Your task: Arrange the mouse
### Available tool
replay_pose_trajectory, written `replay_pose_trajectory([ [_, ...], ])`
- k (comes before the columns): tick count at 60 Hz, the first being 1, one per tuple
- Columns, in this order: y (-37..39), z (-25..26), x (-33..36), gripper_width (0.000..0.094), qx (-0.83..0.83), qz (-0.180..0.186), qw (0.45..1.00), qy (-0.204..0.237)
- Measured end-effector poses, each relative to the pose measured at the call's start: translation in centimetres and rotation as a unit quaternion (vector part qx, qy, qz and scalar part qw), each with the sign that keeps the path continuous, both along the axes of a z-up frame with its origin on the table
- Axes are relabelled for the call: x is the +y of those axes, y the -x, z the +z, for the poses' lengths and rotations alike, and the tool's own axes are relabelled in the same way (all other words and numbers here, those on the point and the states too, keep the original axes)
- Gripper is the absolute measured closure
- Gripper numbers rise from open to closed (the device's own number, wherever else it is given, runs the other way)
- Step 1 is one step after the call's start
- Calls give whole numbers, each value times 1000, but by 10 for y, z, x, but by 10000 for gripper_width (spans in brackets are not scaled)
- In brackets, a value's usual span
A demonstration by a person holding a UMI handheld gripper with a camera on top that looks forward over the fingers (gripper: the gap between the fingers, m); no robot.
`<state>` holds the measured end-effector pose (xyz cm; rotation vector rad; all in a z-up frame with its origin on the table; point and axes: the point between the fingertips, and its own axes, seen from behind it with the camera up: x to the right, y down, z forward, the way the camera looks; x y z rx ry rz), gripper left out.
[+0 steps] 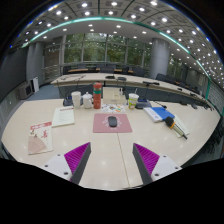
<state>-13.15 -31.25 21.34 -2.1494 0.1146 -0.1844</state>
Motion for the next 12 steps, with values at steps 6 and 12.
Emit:
replay_pose_trajectory([
  [6,6,9,-3,77,-9,5,1000,-10],
  [12,11,12,-3,78,-19,11,1000,-13],
])
